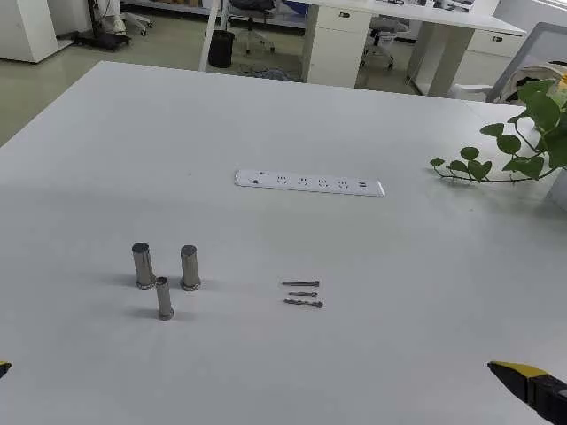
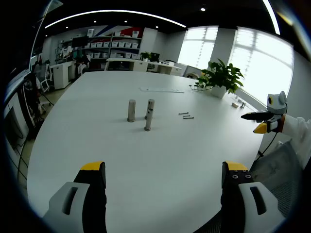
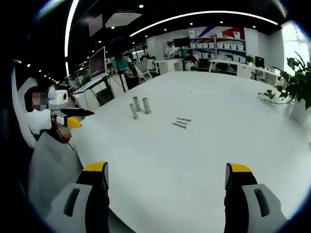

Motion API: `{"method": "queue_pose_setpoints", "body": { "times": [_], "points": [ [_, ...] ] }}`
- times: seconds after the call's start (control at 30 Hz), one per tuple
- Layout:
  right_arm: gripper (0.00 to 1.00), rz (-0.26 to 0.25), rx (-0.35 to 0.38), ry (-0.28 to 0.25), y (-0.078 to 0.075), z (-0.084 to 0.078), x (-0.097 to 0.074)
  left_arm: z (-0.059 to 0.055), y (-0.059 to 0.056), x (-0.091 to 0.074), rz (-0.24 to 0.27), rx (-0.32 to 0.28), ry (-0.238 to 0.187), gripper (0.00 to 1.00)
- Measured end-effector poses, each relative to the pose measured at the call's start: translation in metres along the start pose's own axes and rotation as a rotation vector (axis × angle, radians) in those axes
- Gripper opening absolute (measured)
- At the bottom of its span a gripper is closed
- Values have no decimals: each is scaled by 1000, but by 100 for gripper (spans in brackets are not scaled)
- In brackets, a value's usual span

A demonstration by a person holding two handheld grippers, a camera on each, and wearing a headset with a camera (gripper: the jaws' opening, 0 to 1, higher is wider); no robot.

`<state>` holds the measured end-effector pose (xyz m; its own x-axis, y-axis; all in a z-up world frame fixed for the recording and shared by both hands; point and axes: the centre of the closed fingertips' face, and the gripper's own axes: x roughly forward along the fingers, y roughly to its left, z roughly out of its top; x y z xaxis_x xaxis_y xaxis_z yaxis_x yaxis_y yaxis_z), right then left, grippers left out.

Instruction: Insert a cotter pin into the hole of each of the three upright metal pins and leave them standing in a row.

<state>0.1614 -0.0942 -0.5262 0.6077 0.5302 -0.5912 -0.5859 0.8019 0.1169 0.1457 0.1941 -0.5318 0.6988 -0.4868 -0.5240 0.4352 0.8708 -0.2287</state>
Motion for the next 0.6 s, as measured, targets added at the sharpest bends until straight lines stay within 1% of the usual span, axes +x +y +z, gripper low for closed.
{"method": "queue_pose_setpoints", "body": {
  "times": [0.1, 0.2, 0.27, 0.33, 0.4, 0.5, 0.6],
  "points": [
    [99, -2, 1, 5, 0, -2, 0, -1, -1, 0, -4, 2, 12, 99],
    [99, -1, 0, -1, 1, 0, -3, -2, -3, 0, -11, 11, 23, 99],
    [99, -1, 0, -3, 1, 1, -3, -3, -5, 0, -21, 9, 23, 99],
    [99, -1, -4, -3, 1, 2, -4, -2, -5, 1, -15, 9, 17, 99],
    [99, -3, -7, -3, 0, 3, -5, -3, -5, 2, -13, 19, 23, 99],
    [99, -4, 6, -24, 0, 9, -7, -5, -6, 2, -16, 41, 44, 99],
    [98, -6, 15, -15, -1, 12, -7, -4, -10, 2, -32, 62, 55, 99]
  ]
}}
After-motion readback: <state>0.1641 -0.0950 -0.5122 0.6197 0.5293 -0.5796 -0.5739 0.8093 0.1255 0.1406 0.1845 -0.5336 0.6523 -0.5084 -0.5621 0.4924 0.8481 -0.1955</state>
